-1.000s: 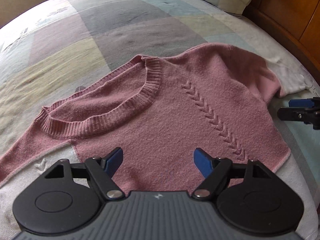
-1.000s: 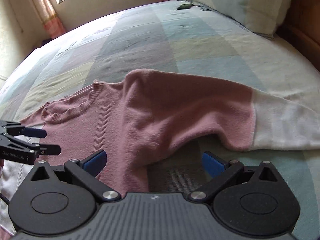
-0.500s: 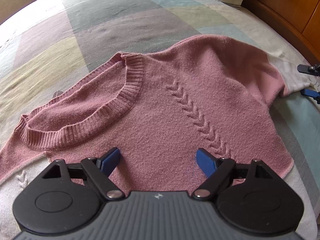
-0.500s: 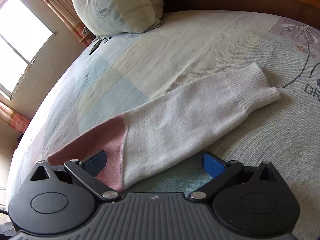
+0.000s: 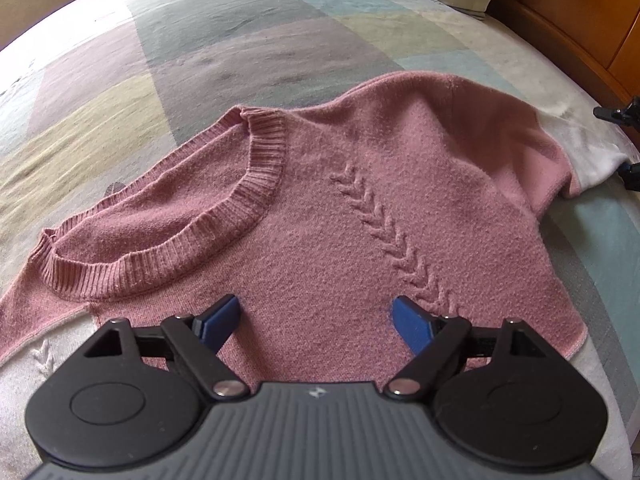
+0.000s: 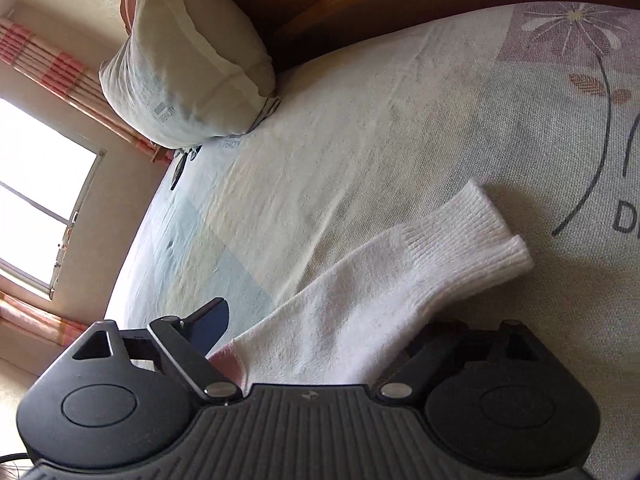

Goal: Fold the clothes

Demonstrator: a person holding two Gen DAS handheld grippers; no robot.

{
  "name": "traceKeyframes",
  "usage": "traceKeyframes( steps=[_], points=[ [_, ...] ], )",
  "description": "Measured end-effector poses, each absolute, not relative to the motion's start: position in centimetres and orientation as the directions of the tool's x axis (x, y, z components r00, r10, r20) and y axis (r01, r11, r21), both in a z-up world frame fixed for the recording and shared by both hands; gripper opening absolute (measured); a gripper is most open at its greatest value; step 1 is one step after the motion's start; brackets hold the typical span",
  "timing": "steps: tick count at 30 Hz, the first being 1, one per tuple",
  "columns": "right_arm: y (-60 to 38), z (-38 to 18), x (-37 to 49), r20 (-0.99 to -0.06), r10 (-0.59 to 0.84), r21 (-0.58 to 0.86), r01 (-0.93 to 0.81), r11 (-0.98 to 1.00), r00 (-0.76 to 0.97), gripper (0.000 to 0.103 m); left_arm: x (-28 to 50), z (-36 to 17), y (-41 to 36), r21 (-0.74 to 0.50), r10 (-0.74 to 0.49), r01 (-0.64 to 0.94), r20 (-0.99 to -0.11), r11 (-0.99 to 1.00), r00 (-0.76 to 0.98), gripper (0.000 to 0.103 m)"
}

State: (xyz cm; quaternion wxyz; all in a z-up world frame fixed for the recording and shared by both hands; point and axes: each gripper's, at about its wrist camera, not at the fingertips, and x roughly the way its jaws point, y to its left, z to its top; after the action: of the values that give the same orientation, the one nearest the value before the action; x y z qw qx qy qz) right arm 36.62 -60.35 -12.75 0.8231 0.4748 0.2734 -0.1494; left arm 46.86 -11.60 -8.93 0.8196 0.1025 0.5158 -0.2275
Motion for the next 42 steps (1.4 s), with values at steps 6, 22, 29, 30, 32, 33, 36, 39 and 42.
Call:
traceKeyframes(
  steps=[6,22,29,30,32,33,36,39,42],
  points=[
    [-61.5,-14.3,34.3,-0.633,-0.028,0.698,0.586,0.412,0.774,0.007,46.7,-9.0,-11.6,-0.060,-0.264,0.484,-0.893,0.873,0.365,0.084],
    [-63.6,-5.2,38.6,-0.635,-0.143,0.517,0.555,0.652,0.760,0.011,46.0,-8.2,-11.2,-0.077,-0.281,0.490,-0.891,0.868,0.357,0.084],
    [-61.8,-5.0,36.1,-0.706,-0.342,0.333,0.716,0.613,0.621,0.057,45.8,-7.4,-11.2,-0.045,-0.287,0.510,-0.867,0.859,0.408,0.084],
    [-60.1,-5.1,36.2,-0.709,-0.308,0.318,0.677,0.664,0.635,0.059,45.9,-7.4,-11.3,-0.035,-0.285,0.516,-0.864,0.856,0.415,0.084],
    [-55.9,-5.4,37.1,-0.719,-0.224,0.268,0.561,0.783,0.657,0.064,46.1,-7.4,-11.6,-0.017,-0.280,0.527,-0.861,0.850,0.424,0.084],
    [-53.8,-5.7,37.9,-0.720,-0.171,0.253,0.484,0.838,0.672,0.066,46.3,-7.5,-11.8,-0.011,-0.281,0.533,-0.859,0.846,0.429,0.084],
    [-47.1,-7.1,41.0,-0.723,0.017,0.237,0.225,0.945,0.691,0.070,46.7,-7.3,-12.8,0.012,-0.302,0.572,-0.840,0.820,0.450,0.084],
    [-41.3,-8.0,44.1,-0.726,0.154,0.206,-0.002,0.979,0.671,0.070,47.3,-7.5,-14.0,0.017,-0.351,0.619,-0.812,0.785,0.467,0.084],
    [-37.6,-9.1,45.4,-0.748,0.176,0.082,-0.173,0.981,0.640,0.070,48.4,-8.5,-14.9,0.024,-0.365,0.640,-0.805,0.768,0.468,0.084]
  ],
)
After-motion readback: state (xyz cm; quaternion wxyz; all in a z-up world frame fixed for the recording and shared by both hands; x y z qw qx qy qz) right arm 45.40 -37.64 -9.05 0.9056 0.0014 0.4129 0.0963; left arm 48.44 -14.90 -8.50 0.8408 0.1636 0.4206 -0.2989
